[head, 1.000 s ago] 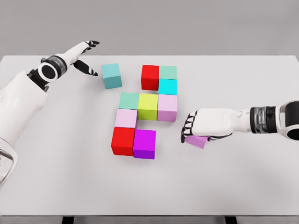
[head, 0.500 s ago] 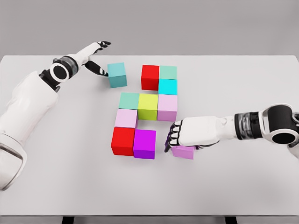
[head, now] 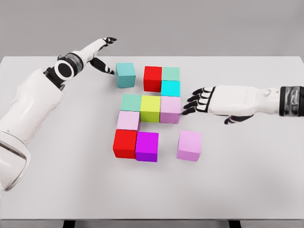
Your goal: Assemble the squares on the desktop into the number 2
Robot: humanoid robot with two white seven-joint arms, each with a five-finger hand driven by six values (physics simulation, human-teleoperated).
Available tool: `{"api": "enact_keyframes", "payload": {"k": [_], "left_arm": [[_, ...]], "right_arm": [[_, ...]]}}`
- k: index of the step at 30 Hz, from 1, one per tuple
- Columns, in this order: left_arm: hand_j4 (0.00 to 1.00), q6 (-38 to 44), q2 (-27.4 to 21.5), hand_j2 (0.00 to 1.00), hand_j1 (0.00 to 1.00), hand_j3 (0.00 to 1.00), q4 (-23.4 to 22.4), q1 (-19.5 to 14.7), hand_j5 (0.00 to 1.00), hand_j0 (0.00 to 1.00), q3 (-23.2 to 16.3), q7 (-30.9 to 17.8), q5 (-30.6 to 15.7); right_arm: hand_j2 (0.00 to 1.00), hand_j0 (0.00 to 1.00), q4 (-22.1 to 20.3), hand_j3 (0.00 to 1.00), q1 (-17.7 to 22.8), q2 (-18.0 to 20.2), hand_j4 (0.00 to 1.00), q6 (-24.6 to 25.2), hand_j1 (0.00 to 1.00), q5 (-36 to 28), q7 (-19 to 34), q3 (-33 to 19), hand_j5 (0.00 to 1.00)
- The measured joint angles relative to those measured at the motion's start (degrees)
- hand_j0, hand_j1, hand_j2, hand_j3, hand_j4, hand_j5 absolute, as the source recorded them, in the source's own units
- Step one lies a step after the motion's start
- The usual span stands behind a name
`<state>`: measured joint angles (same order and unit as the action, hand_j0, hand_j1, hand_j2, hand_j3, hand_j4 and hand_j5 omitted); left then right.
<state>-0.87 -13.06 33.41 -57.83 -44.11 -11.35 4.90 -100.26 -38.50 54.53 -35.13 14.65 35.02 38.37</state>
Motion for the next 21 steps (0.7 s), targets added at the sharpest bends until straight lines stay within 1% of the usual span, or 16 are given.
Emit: {"api": "enact_keyframes", "payload": {"k": [2,3,4,7,8,12,17,21], "left_arm": [[1.00,0.00,0.28,1.00,1.00,1.00,-0.87,-0.09,1.00,1.00,0.07,1.50,0.92],[1.00,0.00,0.49,1.00,1.00,1.00,-1.41,-0.70,1.00,1.00,0.10,2.14,1.30],[1.00,0.00,0.82,1.00,1.00,1.00,-2.09,-1.41,1.00,1.00,0.11,2.61,1.56],[1.00,0.00,1.78,1.00,1.00,1.00,-3.63,-1.67,1.00,1.00,0.08,3.44,2.34],[1.00,0.00,2.05,1.00,1.00,1.00,-3.89,-1.67,1.00,1.00,0.08,3.70,2.64],[1.00,0.00,3.21,1.00,1.00,1.00,-4.37,-1.67,1.00,1.00,0.03,4.34,3.30],[1.00,0.00,4.03,1.00,1.00,1.00,-4.30,-2.11,1.00,1.00,0.00,4.46,3.54],[1.00,0.00,4.46,1.00,1.00,1.00,-4.00,-2.46,1.00,1.00,-0.01,4.38,3.55]], "right_arm": [[1.00,1.00,0.10,1.00,0.97,4.47,1.00,-0.02,1.00,-0.43,0.00,-0.72,1.00],[1.00,1.00,0.13,1.00,1.93,6.39,1.00,-0.03,1.00,-0.42,0.01,-0.81,1.00],[1.00,1.00,0.14,1.00,4.30,7.70,1.00,-0.06,1.00,-0.26,0.02,-0.85,1.00],[1.00,1.00,0.15,1.00,7.73,9.71,1.00,-0.06,1.00,2.10,0.02,-0.88,1.00],[1.00,1.00,0.16,1.00,8.00,9.99,1.00,-0.05,1.00,3.16,0.01,-0.87,1.00],[1.00,1.00,0.16,1.00,8.53,8.76,1.00,-0.03,1.00,6.54,0.01,-0.65,1.00],[1.00,1.00,0.08,1.00,8.44,6.13,1.00,-0.01,1.00,7.75,0.00,0.38,1.00],[1.00,1.00,-0.09,1.00,8.44,5.30,1.00,-0.01,1.00,8.81,0.00,1.29,1.00]]}}
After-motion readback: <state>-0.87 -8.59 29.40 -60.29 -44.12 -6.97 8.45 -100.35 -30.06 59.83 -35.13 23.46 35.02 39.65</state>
